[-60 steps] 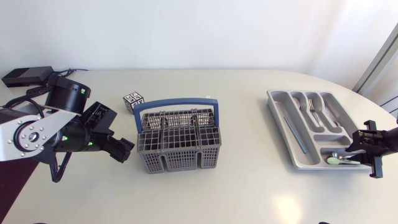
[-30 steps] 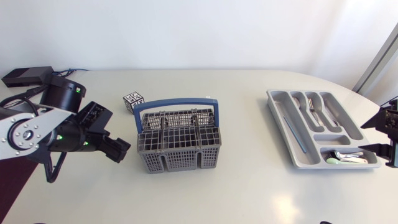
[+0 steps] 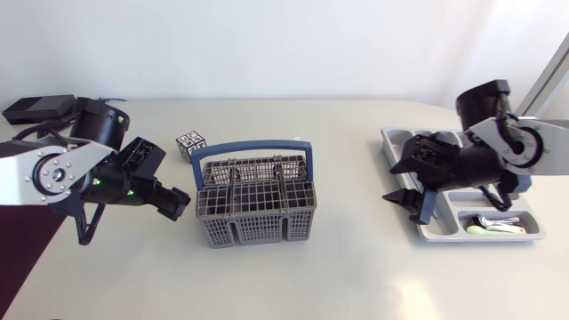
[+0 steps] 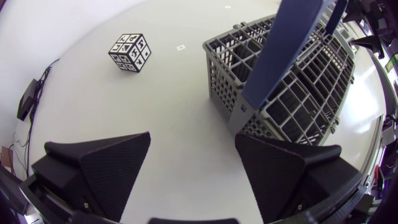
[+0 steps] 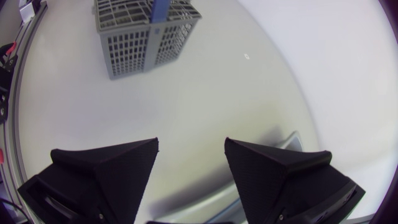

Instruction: Transfer all utensils from the basket to the drawer tray.

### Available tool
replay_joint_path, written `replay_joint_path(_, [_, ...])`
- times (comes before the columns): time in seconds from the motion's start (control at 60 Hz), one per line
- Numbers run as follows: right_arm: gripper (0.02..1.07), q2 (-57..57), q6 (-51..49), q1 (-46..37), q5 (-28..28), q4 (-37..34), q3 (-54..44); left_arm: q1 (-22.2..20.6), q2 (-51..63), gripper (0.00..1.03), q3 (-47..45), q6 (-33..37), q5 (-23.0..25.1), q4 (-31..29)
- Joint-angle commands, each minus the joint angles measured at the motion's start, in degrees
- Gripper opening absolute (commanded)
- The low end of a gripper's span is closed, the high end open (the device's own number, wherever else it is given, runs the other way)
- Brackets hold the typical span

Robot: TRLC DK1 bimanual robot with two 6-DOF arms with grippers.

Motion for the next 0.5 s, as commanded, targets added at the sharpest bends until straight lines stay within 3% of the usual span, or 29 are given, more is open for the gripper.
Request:
replay_joint_path(0.0, [0.61,1.9,7.3,5.29,0.81,2.07,-1.52,-0.93,2.7,0.96,2.49,-0.45,0.8,0.48])
replay_joint_path(0.217, [0.27,6.29,14.6,15.22,2.75,8.22,-1.52,-4.88,6.39,0.96,6.18,-1.59,0.8,2.06])
replay_joint_path(0.483, [0.26,9.46,18.2,18.3,3.63,10.86,-0.81,-7.7,12.19,0.96,11.72,-2.38,0.8,3.03])
